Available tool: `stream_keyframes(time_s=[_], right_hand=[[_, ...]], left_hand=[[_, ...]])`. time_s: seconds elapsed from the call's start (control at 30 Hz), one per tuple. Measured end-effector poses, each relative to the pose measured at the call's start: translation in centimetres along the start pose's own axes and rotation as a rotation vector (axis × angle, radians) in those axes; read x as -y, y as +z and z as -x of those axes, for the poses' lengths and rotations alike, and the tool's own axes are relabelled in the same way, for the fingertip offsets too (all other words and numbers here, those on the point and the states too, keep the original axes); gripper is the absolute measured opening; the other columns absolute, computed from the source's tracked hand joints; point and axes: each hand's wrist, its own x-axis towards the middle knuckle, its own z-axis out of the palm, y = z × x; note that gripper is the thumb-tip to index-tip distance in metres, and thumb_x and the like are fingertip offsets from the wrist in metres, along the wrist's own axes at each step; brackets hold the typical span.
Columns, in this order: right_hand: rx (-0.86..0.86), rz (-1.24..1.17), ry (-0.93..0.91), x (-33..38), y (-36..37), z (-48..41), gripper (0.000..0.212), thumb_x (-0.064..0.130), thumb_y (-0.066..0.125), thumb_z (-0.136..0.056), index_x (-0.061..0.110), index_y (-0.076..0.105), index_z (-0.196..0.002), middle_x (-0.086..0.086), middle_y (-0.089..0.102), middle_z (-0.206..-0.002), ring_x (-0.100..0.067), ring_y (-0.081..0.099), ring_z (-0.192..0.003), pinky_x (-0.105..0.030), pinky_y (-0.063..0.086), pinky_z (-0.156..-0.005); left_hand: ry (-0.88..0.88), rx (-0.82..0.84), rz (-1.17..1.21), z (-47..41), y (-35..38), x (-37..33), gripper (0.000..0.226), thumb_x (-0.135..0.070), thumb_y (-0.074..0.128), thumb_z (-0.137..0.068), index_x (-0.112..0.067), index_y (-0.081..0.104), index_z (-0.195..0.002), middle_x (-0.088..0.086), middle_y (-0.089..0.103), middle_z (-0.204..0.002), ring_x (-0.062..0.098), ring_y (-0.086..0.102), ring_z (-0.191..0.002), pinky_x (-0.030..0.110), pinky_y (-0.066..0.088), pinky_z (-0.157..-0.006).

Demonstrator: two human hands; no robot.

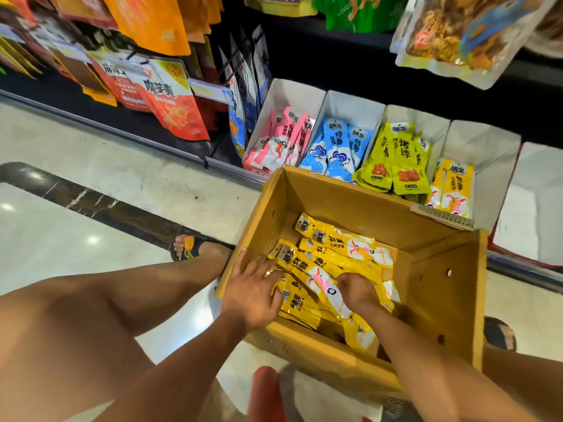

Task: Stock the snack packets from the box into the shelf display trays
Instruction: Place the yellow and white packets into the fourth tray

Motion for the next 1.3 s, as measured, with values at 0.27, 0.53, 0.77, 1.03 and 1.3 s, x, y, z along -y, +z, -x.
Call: stream_keyframes(time_s=[0.27,0.53,0.77,1.03,1.3], right_hand=[[-0.128,-0.231,-0.043,-1.7,-2.7,2.7,0.016,0.015,0.063,-0.096,0.028,0.064,-0.086,0.001,0.069,-0.09,-0.025,0.066,-0.09,-0.035,0.051,-0.081],[-0.193,-0.765,-0.076,2.6,-5.3,8.8,0.021,0.003,0.059,-0.098,0.02,0.066,-0.088,0.019,0.061,-0.064,0.001,0.05,-0.057,-0.023,0.041,-0.062],[-0.048,-0.869,-0.151,5.9,-5.2,11.9,0.016,0.005,0.054,-0.101,0.017,0.063,-0.095,0.005,0.057,-0.082,-0.001,0.055,-0.061,-0.019,0.049,-0.06],[0.059,-0.776,-0.132,6.4,-4.1,10.9,0.016,0.016,0.06,-0.1,0.023,0.067,-0.113,0.0,0.063,-0.104,-0.01,0.063,-0.07,-0.024,0.049,-0.061],[0.041,-0.47,-0.006,0.4,-2.0,7.0,0.01,0.016,0.063,-0.097,0.025,0.065,-0.101,-0.006,0.065,-0.105,-0.02,0.062,-0.068,-0.029,0.049,-0.06]], left_hand=[[0.009,0.032,-0.017,0.1,-0.2,0.0,0.05,-0.055,0.03,-0.097,-0.038,0.064,-0.131,-0.006,0.048,-0.156,0.019,0.03,-0.153,0.056,-0.004,-0.126],[-0.174,0.209,0.608,-1.5,-0.9,-2.7,0.071,-0.067,0.029,-0.101,-0.027,0.032,-0.159,-0.002,0.029,-0.167,0.02,0.017,-0.157,0.041,0.017,-0.126],[-0.449,0.223,1.572,-2.6,-3.5,-4.8,0.027,-0.043,0.058,-0.102,-0.025,0.066,-0.12,-0.002,0.076,-0.113,0.014,0.073,-0.091,0.04,0.056,-0.087],[-0.422,-0.074,1.469,-3.8,-3.8,-2.4,0.01,-0.013,0.061,-0.102,-0.021,0.068,-0.103,-0.01,0.077,-0.086,0.005,0.07,-0.076,0.022,0.05,-0.062],[-0.402,-0.298,1.098,-3.9,-3.8,2.7,0.011,-0.037,0.06,-0.102,-0.037,0.065,-0.112,-0.022,0.073,-0.099,-0.003,0.068,-0.092,0.022,0.054,-0.074]])
